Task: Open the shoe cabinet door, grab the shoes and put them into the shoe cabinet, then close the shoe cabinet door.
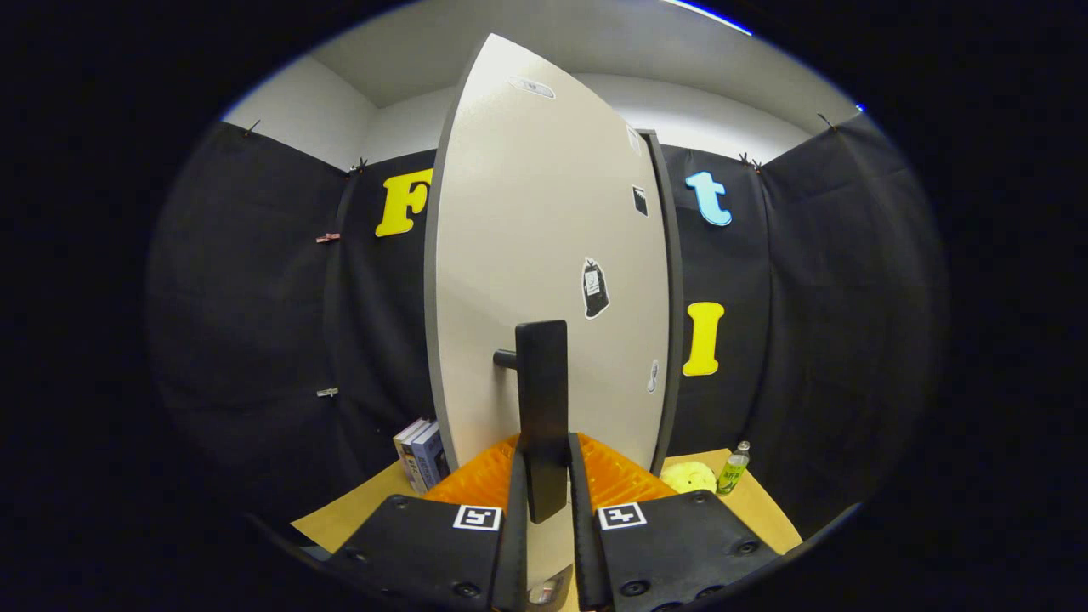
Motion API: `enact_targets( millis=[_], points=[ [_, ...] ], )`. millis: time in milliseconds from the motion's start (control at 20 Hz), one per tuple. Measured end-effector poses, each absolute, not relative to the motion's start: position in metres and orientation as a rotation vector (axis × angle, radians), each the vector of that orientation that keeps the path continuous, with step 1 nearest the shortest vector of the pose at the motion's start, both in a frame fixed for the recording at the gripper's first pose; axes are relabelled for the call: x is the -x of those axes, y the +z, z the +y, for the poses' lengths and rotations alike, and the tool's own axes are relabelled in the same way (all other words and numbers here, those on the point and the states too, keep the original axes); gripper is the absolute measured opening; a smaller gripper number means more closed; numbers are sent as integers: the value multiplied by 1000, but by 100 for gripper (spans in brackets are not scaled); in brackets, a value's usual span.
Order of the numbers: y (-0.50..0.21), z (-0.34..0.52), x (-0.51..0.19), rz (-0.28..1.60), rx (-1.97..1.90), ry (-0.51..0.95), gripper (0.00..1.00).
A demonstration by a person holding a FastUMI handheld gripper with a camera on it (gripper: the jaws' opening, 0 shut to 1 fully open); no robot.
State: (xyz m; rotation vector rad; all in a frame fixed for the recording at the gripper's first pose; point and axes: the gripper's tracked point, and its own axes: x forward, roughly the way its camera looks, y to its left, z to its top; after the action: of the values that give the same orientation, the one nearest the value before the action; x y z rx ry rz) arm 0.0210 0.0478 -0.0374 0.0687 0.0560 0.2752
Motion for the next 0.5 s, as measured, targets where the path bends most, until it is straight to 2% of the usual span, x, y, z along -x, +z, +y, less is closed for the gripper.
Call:
enact_targets(
  millis=[500],
  points=[
    [-40, -4, -25, 75, -94, 212, 25]
  ],
)
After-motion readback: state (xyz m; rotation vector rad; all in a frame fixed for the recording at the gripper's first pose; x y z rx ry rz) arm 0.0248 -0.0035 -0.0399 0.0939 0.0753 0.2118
